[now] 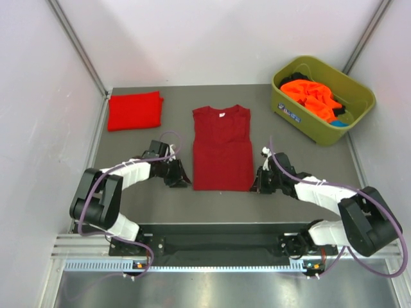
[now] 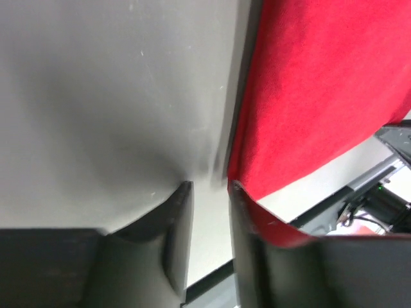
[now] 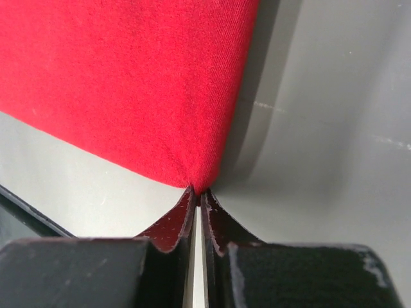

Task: Fold and stack the t-shirts
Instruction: Fold the tshirt

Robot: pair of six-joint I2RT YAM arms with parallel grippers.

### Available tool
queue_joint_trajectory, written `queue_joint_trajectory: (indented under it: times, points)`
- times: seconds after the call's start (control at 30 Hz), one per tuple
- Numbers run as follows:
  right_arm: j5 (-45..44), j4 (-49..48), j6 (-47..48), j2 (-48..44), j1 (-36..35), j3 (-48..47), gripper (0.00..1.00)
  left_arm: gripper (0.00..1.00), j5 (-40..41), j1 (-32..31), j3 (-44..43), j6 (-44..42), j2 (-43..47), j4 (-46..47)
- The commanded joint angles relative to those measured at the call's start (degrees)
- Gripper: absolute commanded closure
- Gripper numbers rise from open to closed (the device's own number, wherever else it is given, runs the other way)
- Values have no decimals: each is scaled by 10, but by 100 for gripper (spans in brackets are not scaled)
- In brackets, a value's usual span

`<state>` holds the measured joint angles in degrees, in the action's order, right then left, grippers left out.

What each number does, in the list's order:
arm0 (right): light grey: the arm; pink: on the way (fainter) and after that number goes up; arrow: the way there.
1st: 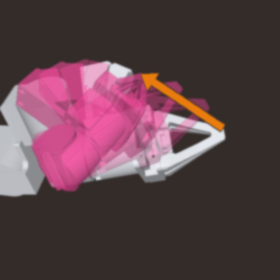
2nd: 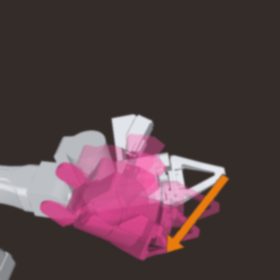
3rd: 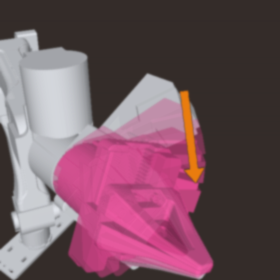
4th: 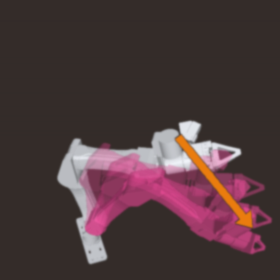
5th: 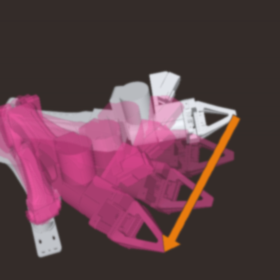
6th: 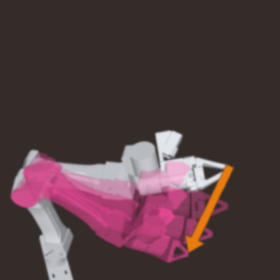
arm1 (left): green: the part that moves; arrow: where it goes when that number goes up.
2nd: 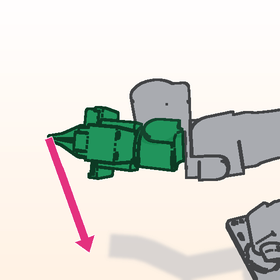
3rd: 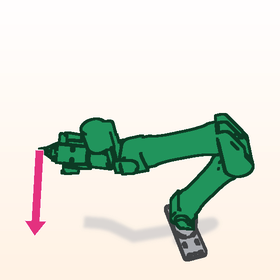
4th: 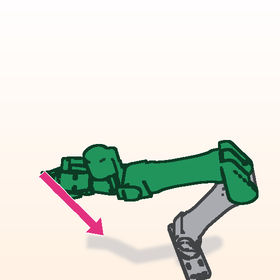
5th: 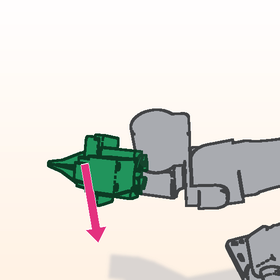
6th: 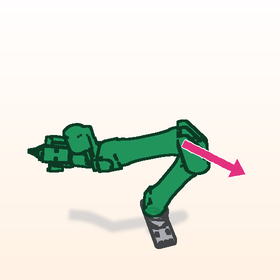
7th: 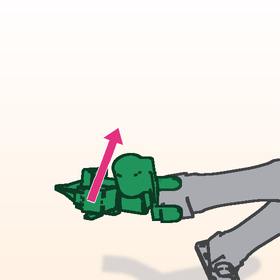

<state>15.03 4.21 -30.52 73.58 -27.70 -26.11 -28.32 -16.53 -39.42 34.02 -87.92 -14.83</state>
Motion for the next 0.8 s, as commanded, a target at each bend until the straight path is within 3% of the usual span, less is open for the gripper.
queue_joint_trajectory:
  times: [0.0,0.17,0.4,0.57,0.63,0.67,0.7,0.73,0.77]
  points:
    - [-16,23,6,-26,-6,4,87,62,19,0,1,8,36,-7]
    - [-23,21,-4,-34,-6,-1,66,51,-16,-4,20,30,49,40]
    - [-14,-2,-6,-8,-6,-1,63,48,-21,-43,37,41,21,82]
    - [-13,-15,-2,0,-6,9,68,49,2,-47,43,39,8,85]
    - [-12,-18,4,0,-6,11,76,65,-1,-47,42,39,0,87]
    - [-11,-17,6,-1,-7,11,94,76,-4,-48,41,41,-1,90]
    - [-11,-12,11,-4,-7,11,100,86,-7,-49,40,42,-1,92]
    - [-16,-3,15,-9,-7,11,100,100,-9,-52,39,44,5,90]
    - [-19,4,17,-25,-7,11,100,100,-10,-53,37,49,9,88]
